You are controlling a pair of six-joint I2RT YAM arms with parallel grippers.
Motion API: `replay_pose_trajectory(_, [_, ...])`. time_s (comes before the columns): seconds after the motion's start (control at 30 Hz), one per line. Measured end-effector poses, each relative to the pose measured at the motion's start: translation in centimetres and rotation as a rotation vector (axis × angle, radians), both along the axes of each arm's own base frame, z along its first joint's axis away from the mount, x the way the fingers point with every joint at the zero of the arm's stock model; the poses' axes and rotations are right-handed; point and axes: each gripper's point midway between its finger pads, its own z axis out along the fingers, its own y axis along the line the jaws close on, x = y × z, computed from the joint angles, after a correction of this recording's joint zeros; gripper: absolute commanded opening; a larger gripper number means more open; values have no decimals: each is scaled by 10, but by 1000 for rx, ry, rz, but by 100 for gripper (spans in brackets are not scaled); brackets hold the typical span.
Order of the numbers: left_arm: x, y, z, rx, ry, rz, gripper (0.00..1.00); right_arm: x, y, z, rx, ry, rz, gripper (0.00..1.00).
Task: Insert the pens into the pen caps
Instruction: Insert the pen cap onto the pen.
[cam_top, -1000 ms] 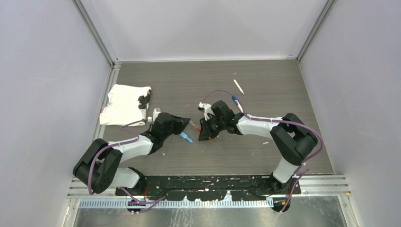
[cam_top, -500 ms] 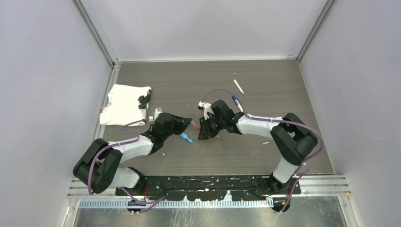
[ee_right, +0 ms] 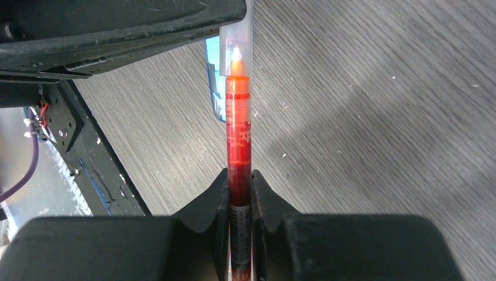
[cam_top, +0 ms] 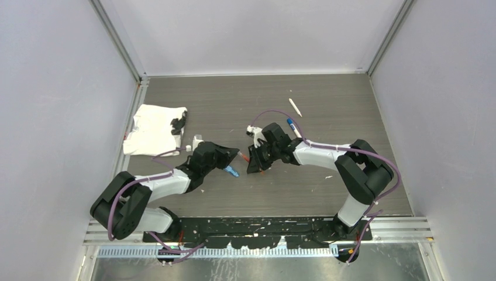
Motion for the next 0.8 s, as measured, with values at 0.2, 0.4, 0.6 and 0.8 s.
replay_pose_trajectory(0.2, [-1,-4,1,0,-10,-7,1,-1,-4,1,5,23,1,1])
replay_pose_trajectory(0.4, [-1,-6,4,-4,-21,-8,1,0,-6,4,11,25,2,1])
replay_pose_trajectory(0.6, [-2,-7,6,-7,-26,-11,1,-1,-7,5,19,24,25,1])
replay_pose_trajectory(0.8, [-4,-13,12,-20,-38,-43,1,-3,-11,11,51,14,78,1])
